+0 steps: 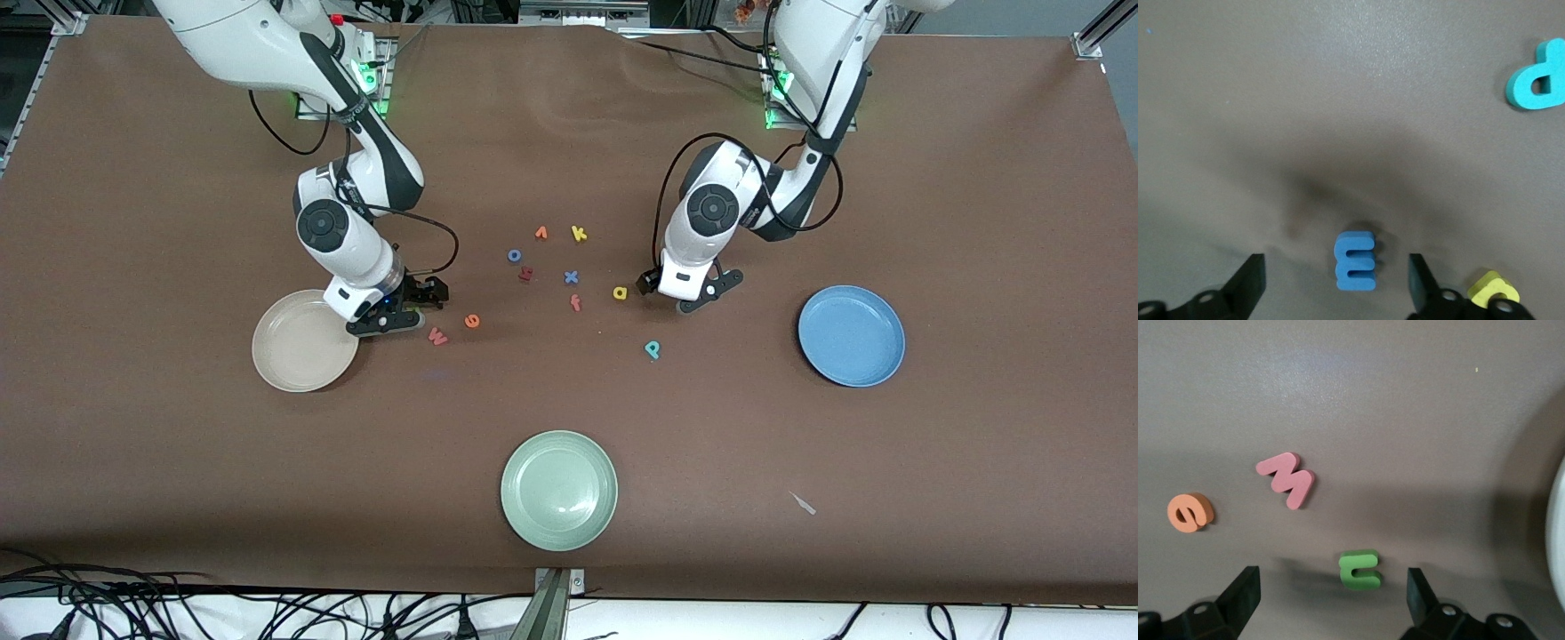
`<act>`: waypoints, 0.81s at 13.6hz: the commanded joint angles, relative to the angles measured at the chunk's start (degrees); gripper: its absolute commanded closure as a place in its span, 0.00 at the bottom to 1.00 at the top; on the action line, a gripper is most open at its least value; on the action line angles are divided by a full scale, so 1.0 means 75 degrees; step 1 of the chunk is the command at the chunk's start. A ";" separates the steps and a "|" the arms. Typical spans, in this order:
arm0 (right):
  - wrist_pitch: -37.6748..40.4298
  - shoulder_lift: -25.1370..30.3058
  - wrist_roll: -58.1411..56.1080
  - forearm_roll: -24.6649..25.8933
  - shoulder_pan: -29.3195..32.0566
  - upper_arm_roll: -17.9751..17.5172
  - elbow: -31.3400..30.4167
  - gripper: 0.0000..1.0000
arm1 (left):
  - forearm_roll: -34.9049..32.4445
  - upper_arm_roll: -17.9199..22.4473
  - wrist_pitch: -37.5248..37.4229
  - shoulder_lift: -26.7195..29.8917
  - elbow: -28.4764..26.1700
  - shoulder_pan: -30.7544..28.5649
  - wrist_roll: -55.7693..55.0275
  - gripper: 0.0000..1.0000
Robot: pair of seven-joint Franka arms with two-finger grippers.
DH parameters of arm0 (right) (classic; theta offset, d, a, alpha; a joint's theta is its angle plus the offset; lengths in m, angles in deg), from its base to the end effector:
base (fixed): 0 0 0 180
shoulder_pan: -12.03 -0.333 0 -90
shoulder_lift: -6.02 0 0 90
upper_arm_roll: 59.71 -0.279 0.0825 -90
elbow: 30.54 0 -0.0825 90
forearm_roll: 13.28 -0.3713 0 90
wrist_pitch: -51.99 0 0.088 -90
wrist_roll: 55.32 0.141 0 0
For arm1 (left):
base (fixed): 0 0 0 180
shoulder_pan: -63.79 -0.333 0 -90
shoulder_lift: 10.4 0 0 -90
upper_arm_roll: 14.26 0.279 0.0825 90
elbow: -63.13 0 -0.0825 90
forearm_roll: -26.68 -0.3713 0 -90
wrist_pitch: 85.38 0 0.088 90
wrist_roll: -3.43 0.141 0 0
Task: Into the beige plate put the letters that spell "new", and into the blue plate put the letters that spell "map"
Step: 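Grasp the green u with the right gripper while the left gripper grasps the blue m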
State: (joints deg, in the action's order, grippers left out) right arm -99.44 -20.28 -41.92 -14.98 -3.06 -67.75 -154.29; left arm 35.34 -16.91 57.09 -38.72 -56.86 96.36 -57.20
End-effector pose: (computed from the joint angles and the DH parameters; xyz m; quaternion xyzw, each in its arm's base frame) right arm 0.5010 0.2189 0.1297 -0.9971 -0.0643 -0.0012 0.0406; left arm 0.4418 -0.3169 0.1181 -0.9566 -0.2816 0.0743 0.0018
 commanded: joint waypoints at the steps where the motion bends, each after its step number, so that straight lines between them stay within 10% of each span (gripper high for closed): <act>1: -0.0280 0.0039 -0.0052 0.0015 0.0008 0.0006 -0.0199 0.13 | 0.0064 0.0083 0.0023 -0.0150 0.0260 0.0134 -0.0375 0.24; 11: -0.0633 -0.0019 -0.0251 0.0015 0.0043 0.0052 -0.0422 0.51 | 0.0064 0.0095 0.0328 -0.0514 0.0483 0.0239 -0.0833 0.81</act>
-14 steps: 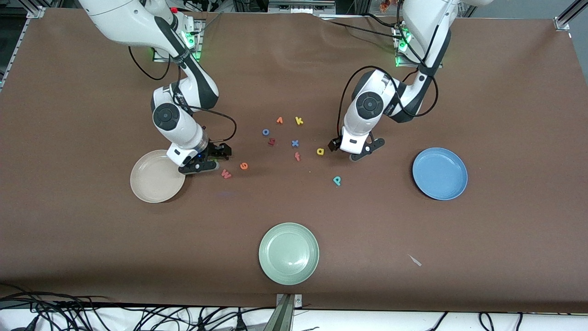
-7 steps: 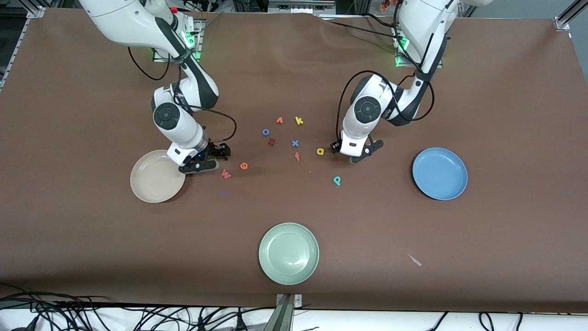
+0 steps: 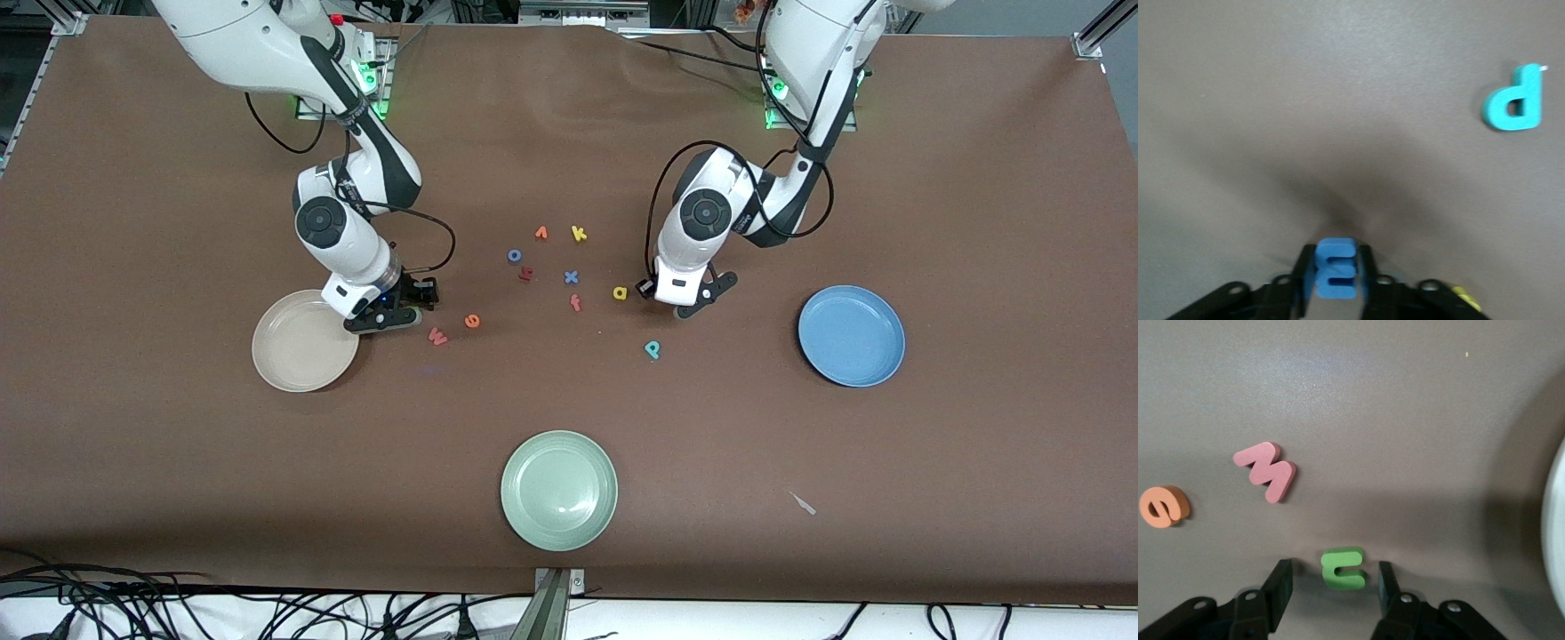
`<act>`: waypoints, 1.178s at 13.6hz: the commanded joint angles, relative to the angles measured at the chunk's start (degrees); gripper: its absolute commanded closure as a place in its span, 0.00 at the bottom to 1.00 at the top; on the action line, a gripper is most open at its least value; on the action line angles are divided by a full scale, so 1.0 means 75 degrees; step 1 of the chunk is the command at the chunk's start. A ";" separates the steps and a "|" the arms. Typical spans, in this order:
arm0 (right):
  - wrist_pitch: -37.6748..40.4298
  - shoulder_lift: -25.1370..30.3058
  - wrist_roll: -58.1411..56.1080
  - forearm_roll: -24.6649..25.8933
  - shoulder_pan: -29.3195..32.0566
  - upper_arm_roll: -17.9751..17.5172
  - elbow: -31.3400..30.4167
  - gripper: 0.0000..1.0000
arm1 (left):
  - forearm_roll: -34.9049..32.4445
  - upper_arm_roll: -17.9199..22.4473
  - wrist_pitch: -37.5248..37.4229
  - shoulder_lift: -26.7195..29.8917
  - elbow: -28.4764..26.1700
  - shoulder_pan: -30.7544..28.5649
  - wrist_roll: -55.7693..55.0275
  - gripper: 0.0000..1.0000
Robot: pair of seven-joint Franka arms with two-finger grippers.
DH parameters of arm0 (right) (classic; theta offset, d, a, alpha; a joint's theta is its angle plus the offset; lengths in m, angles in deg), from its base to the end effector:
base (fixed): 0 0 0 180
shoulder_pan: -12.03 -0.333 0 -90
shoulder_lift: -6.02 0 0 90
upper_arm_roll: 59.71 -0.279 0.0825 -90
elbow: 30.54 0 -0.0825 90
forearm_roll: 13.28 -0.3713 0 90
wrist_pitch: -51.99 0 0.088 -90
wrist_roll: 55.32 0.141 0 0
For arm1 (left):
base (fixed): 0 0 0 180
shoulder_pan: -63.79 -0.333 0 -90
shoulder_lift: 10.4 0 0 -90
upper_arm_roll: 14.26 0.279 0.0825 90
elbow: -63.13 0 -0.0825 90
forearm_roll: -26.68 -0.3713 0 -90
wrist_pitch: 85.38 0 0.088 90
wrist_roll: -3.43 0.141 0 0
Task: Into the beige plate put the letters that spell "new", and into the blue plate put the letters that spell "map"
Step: 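Place the u on the cream plate while the left gripper drops the m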
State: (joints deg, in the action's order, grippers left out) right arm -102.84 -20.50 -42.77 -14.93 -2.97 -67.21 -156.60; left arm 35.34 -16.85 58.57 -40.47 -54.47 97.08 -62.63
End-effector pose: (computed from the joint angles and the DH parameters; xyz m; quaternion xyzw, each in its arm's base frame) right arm 0.4943 0.2097 0.1189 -0.9969 -0.0664 -0.0096 0.0401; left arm 0.4505 -0.3299 0.1175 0.9446 0.3221 -0.0624 0.0085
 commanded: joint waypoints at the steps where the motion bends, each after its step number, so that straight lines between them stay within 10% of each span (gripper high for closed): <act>1: -0.0180 0.0009 -0.0138 0.0008 0.0030 -0.0019 -0.0114 0.58 | 0.0064 0.0088 0.0130 -0.0279 0.0165 0.0131 -0.0098 0.87; 5: -0.0215 -0.0002 -0.0138 0.0008 0.0030 -0.0008 -0.0114 0.77 | 0.0041 0.0146 -0.0207 -0.0035 0.0292 0.0026 0.0077 1.00; 10: -0.0029 0.0196 -0.0418 0.0008 0.0054 0.0086 -0.0032 0.80 | -0.0955 0.0158 -0.3978 0.0060 0.1943 -0.0839 0.2577 1.00; 16: 0.2840 0.0829 -0.2138 0.0008 0.0054 0.1138 0.1150 0.80 | -0.0978 0.0170 -0.4827 0.0283 0.2145 -0.2771 0.6950 1.00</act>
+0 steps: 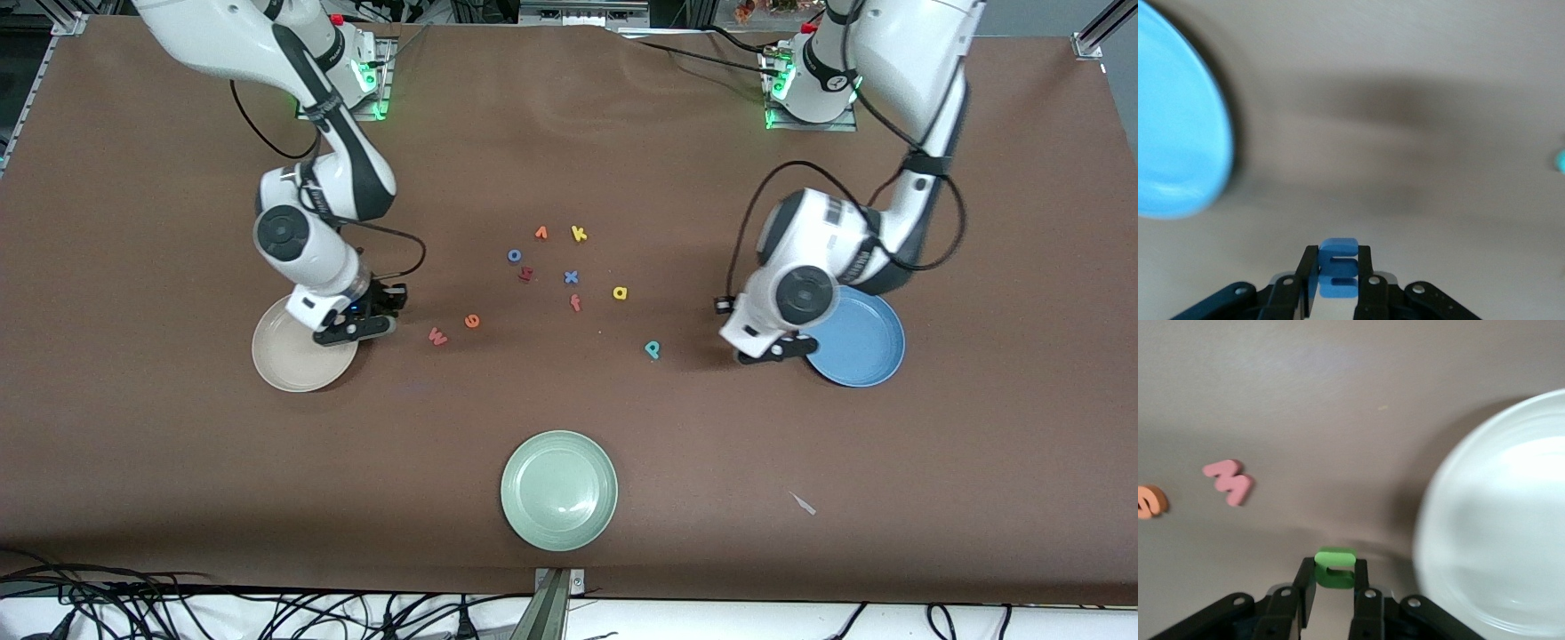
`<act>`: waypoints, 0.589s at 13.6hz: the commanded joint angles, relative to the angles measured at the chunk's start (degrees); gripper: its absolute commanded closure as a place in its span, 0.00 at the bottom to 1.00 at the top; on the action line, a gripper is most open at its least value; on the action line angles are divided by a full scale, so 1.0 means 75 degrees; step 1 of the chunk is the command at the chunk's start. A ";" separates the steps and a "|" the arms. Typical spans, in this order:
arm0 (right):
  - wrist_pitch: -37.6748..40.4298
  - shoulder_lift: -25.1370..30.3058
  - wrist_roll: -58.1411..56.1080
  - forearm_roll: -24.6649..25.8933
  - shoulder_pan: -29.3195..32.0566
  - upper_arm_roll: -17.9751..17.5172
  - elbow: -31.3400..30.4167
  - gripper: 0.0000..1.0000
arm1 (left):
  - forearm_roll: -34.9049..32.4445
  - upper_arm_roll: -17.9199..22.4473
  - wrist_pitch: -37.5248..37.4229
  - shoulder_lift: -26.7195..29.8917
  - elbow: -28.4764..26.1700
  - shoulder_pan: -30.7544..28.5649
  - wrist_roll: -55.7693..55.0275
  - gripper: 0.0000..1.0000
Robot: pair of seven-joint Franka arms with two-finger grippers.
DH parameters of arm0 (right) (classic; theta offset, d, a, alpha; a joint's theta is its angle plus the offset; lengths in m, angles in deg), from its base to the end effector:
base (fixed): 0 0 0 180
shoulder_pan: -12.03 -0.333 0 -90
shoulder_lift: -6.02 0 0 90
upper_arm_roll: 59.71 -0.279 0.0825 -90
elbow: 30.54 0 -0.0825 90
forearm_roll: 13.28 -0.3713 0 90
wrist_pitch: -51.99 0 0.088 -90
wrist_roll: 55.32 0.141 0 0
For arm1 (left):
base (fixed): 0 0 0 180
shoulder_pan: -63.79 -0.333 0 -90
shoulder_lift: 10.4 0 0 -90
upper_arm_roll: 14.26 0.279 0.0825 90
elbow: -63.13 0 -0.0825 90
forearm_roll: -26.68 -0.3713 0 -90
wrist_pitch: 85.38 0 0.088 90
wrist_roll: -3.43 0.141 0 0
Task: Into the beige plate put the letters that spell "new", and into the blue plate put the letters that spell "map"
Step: 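Place the u on the cream plate while the left gripper drops the m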
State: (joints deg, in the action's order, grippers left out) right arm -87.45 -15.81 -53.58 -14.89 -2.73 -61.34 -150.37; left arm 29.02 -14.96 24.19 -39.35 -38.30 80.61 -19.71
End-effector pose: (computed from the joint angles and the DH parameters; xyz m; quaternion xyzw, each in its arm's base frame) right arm 0.5349 0.1586 0.1771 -0.9930 -0.1158 0.0213 0.0110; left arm 0.5478 -0.1773 0.1965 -0.9816 -0.0586 0.1765 0.0433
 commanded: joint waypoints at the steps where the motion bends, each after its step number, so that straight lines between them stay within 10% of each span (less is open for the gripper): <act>1: 0.0989 0.0262 -0.1130 -0.0009 0.0023 0.0614 0.0368 0.80 | -0.0159 -0.0082 -0.0242 0.0122 -0.0010 -0.0892 0.1872 1.00; 6: 0.0850 0.0181 -0.2763 -0.0138 0.0081 0.1554 0.0310 0.77 | -0.1330 -0.0106 0.0107 -0.0311 0.0001 -0.1750 0.3563 0.91; 8: 0.0874 0.0192 -0.2635 -0.0196 0.0070 0.1542 0.0321 0.64 | -0.1250 -0.0117 0.0156 -0.0277 -0.0010 -0.1914 0.4173 0.01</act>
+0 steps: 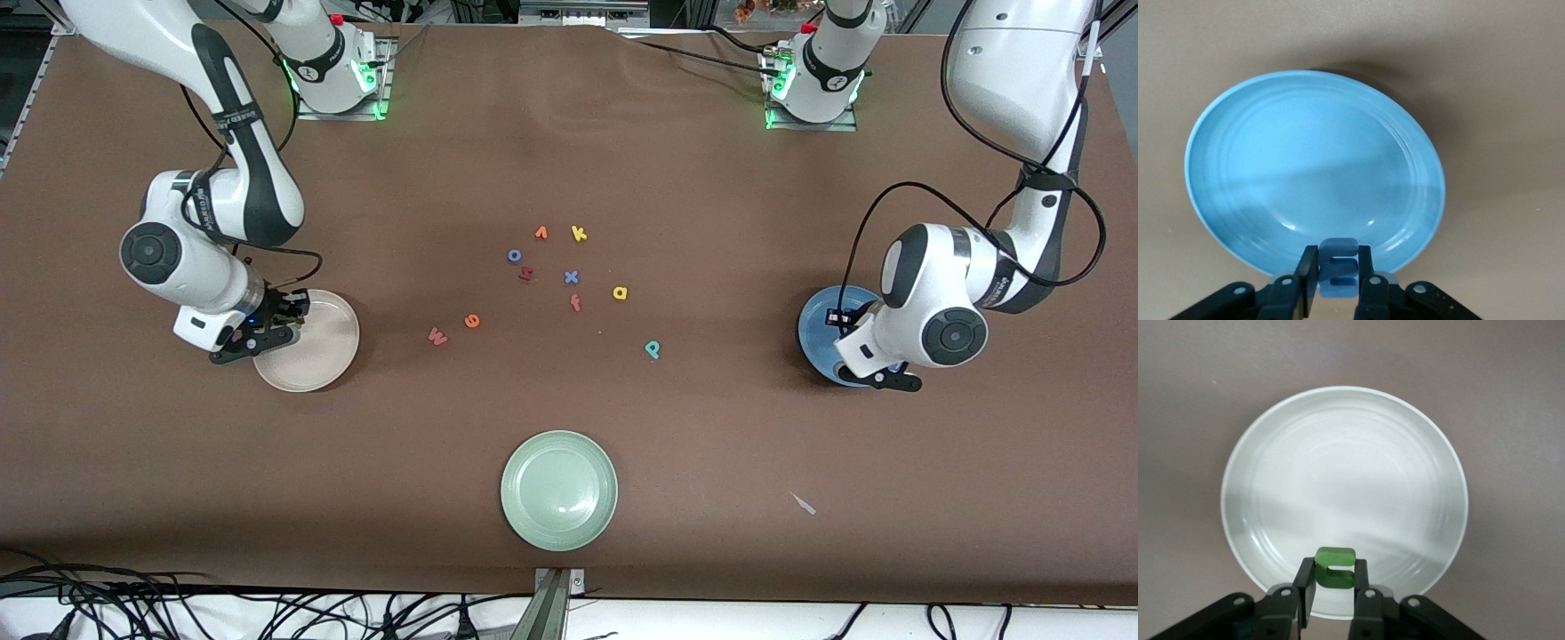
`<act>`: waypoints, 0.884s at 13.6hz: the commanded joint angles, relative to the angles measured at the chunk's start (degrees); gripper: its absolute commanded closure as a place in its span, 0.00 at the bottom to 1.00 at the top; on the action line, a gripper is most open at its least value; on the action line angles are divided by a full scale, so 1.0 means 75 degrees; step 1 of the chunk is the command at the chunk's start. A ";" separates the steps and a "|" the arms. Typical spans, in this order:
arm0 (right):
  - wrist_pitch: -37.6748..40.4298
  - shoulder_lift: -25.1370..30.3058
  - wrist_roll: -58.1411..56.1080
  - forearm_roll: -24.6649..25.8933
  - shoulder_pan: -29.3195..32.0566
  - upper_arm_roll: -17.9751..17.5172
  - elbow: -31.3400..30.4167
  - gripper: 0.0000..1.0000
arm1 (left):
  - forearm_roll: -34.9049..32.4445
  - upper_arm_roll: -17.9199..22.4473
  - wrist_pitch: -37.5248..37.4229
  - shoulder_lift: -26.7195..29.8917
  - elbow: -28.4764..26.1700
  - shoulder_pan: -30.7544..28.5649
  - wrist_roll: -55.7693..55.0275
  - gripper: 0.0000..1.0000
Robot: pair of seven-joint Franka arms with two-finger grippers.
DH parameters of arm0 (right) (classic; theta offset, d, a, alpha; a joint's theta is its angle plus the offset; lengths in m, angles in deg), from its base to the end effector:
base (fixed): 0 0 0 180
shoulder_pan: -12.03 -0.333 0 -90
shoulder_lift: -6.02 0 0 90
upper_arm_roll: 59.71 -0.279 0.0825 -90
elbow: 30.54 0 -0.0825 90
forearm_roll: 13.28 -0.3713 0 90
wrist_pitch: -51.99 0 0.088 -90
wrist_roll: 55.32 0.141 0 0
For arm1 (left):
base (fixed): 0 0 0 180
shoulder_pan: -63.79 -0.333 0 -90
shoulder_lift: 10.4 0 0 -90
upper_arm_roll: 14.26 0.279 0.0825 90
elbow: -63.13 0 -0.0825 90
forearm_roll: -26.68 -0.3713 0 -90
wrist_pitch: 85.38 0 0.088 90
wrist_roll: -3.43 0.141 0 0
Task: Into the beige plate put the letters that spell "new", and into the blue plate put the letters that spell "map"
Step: 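Place the u on the cream plate while the left gripper drops the m, then grasp the pink w with the right gripper while the left gripper grasps the teal p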
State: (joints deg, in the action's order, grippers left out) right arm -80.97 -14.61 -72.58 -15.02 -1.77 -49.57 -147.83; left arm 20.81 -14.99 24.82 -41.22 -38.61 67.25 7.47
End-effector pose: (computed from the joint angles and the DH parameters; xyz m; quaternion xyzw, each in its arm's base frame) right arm 0.5607 0.0352 0.1998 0.9835 0.1750 -0.0424 0.0156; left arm 0.5704 -0.0313 0.1764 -0.9755 0.0967 0.1935 0.0406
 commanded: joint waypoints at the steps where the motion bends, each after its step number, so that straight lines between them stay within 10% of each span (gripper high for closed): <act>1: 0.0033 0.0032 -0.0100 -0.0376 -0.0059 -0.0039 -0.0005 0.59 | -0.0109 -0.0126 0.0037 0.0019 0.0053 -0.0134 0.0482 0.00; 12: -0.0037 -0.0692 0.2427 -0.0577 -0.0363 -0.1092 0.1000 0.51 | 0.1848 -0.0630 0.1169 -0.0495 0.1061 0.1375 -0.4777 0.00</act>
State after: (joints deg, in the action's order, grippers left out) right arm -81.23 -16.61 -58.60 -18.28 -4.52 -55.81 -143.99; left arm 32.01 -20.05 30.35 -42.93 -32.85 75.85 -24.29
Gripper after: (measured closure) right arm 0.511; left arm 0.000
